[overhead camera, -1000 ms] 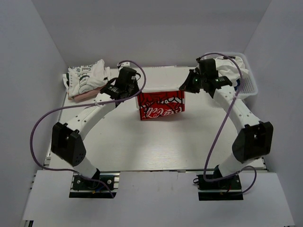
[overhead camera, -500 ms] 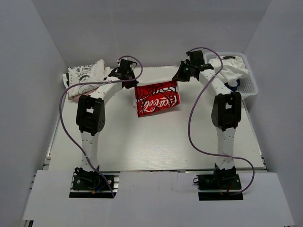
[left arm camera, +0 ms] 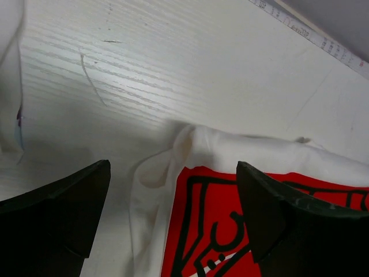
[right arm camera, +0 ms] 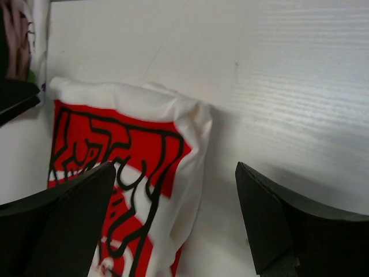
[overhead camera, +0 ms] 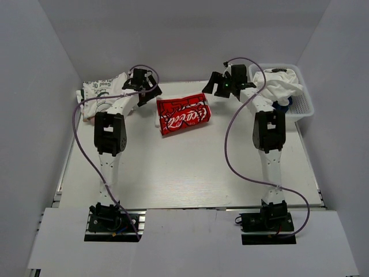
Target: Fold and stack the t-shirts
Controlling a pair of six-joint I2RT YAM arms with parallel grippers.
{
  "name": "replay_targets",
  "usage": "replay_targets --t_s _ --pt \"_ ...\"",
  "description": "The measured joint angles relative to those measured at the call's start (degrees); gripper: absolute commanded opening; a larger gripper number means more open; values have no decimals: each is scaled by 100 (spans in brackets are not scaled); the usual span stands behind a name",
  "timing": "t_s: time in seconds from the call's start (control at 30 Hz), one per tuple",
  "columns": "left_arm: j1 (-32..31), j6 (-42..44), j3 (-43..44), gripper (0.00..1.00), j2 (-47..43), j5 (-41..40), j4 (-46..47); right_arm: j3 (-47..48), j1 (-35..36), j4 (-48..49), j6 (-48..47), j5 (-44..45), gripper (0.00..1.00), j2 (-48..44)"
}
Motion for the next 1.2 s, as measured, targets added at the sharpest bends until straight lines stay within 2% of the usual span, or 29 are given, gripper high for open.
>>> replay_targets --t_s 0.17,0.37,0.47,0.6,0.7,0.77,0.97,1.2 --pt "0 37 -437 100 -492 39 140 -1259 37 98 -170 -208 90 -1493" --pt "-129 81 -516 100 -734 684 568 -2568 343 765 -101 -789 90 -2962" --pt "-188 52 -715 100 -713 1143 708 -2855 514 1252 190 -1207 90 -2828" --pt "-251 -7 -1200 100 -656 1523 872 -3106 535 1910 754 -1652 90 -1937" --pt "-254 -31 -1650 100 -645 1665 957 -3335 496 2041 1069 -1731 90 -1228" --pt "-254 -55 -1843 100 -671 1740 1154 -3493 420 2306 1285 -1954 90 -1071" --pt "-262 -68 -2538 96 -977 1950 1711 -4459 505 2474 1318 -1421 90 -1757" --pt "-791 260 -4603 95 -2529 1788 1698 -6730 1128 2326 1086 -581 90 -3620"
